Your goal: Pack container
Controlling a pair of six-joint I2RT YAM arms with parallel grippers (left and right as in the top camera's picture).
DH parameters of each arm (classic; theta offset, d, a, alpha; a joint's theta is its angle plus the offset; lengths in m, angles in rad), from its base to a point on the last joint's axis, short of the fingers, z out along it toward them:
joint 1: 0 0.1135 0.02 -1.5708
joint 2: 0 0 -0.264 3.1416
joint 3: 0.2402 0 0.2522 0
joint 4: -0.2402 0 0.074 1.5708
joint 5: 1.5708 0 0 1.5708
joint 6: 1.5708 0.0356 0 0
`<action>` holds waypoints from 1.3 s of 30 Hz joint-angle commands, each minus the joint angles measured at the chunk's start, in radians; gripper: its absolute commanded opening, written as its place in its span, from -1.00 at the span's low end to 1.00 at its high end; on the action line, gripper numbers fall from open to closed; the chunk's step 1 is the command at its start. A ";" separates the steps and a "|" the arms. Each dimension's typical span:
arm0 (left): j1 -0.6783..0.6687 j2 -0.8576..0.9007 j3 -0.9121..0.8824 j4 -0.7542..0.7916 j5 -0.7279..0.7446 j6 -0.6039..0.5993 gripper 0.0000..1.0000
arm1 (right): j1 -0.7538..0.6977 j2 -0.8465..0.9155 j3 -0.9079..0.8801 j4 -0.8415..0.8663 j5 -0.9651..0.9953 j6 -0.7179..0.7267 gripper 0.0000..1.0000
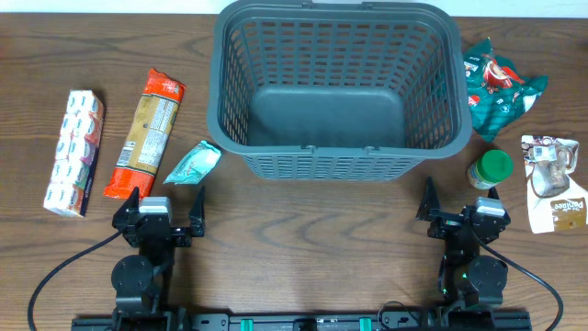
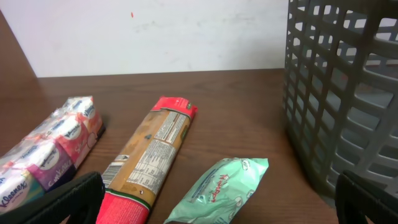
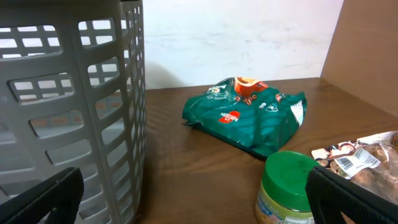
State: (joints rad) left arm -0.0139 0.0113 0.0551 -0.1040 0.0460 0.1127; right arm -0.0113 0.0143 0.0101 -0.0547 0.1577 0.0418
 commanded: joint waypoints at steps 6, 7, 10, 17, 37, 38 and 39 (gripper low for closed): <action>0.005 -0.006 -0.029 -0.010 -0.005 0.014 0.97 | -0.008 -0.004 -0.005 -0.003 0.008 0.022 0.99; 0.005 -0.006 -0.029 -0.010 -0.005 0.014 0.97 | -0.008 -0.002 -0.005 -0.003 0.009 0.039 0.99; 0.005 -0.006 -0.029 -0.010 -0.005 0.014 0.97 | -0.008 -0.002 0.008 -0.008 0.011 0.051 0.99; 0.005 -0.006 -0.029 -0.010 -0.005 0.014 0.97 | -0.008 0.065 0.225 -0.108 0.174 0.051 0.98; 0.005 -0.006 -0.029 -0.010 -0.005 0.014 0.97 | -0.153 1.367 1.949 -1.043 0.072 -0.096 0.98; 0.005 -0.006 -0.029 -0.010 -0.005 0.014 0.97 | -0.172 1.426 2.031 -1.113 0.070 -0.096 0.99; 0.005 -0.006 -0.029 -0.010 -0.005 0.014 0.97 | -0.187 1.468 2.088 -1.163 0.070 -0.096 0.98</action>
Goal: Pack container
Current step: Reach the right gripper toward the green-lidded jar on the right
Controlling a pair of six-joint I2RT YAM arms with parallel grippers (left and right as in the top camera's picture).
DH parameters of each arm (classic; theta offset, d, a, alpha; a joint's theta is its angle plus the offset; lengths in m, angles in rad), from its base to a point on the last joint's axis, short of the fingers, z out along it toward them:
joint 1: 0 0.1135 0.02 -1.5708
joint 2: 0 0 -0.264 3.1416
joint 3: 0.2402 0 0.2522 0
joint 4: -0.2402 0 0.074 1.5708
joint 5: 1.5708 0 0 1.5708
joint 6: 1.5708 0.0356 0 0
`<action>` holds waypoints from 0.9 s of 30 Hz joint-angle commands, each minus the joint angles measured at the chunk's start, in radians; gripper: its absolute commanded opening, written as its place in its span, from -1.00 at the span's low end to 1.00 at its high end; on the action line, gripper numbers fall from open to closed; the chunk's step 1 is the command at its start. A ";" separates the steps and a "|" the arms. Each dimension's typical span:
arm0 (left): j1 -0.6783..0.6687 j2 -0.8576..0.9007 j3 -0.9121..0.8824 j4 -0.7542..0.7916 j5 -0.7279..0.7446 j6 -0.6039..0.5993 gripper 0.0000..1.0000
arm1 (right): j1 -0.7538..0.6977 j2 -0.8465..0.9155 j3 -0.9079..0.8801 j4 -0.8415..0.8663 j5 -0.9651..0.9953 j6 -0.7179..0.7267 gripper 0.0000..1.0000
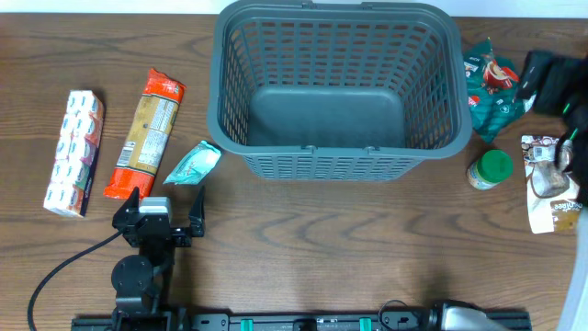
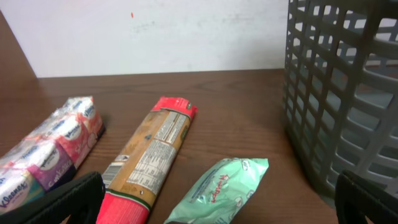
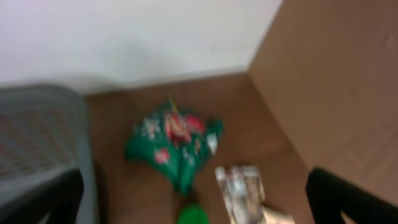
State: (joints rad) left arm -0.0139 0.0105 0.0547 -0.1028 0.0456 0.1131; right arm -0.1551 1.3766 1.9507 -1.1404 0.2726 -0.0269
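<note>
A grey plastic basket point(image 1: 335, 158) stands empty at the back middle of the table. Left of it lie a tissue pack point(image 1: 75, 152), a pasta packet point(image 1: 147, 133) and a mint-green pouch point(image 1: 193, 162). Right of it lie a green snack bag point(image 1: 496, 92), a green-lidded jar point(image 1: 490, 169) and a white-and-brown packet point(image 1: 551, 188). My left gripper point(image 1: 163, 200) rests open near the front edge, just short of the pouch point(image 2: 224, 186). My right gripper point(image 1: 544, 81) hangs open high over the right-hand items, with the snack bag point(image 3: 174, 146) and jar lid point(image 3: 193, 214) blurred below it.
Both arm bases sit on a rail along the front edge. The right arm reaches up along the table's right side. A brown board stands at the right and a white wall behind. The basket wall point(image 2: 342, 106) rises close to the left gripper's right.
My right gripper has left its low spot by the front edge and now hangs raised at the far right over the snack bag and packet. The left arm and all items are unmoved.
</note>
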 commanded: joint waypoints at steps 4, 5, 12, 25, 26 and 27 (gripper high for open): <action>0.005 -0.006 -0.029 -0.011 -0.004 0.014 0.97 | -0.084 0.204 0.240 -0.151 -0.042 -0.027 0.99; 0.005 -0.006 -0.029 -0.011 -0.004 0.014 0.97 | -0.091 0.213 0.240 -0.165 -0.037 -0.027 0.99; 0.005 -0.006 -0.029 -0.011 -0.004 0.014 0.97 | -0.147 0.265 0.226 -0.167 -0.111 -0.033 0.99; 0.005 -0.006 -0.029 -0.011 -0.004 0.014 0.97 | -0.344 0.541 0.242 -0.260 -0.475 -0.214 0.98; 0.005 -0.006 -0.029 -0.011 -0.004 0.014 0.97 | -0.347 0.553 0.242 -0.256 -0.475 -0.216 0.99; 0.005 -0.006 -0.029 -0.011 -0.004 0.014 0.97 | -0.349 0.563 0.242 -0.251 -0.475 -0.218 0.99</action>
State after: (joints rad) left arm -0.0139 0.0105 0.0547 -0.1032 0.0460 0.1127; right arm -0.4965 1.9381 2.1757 -1.3949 -0.1528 -0.2100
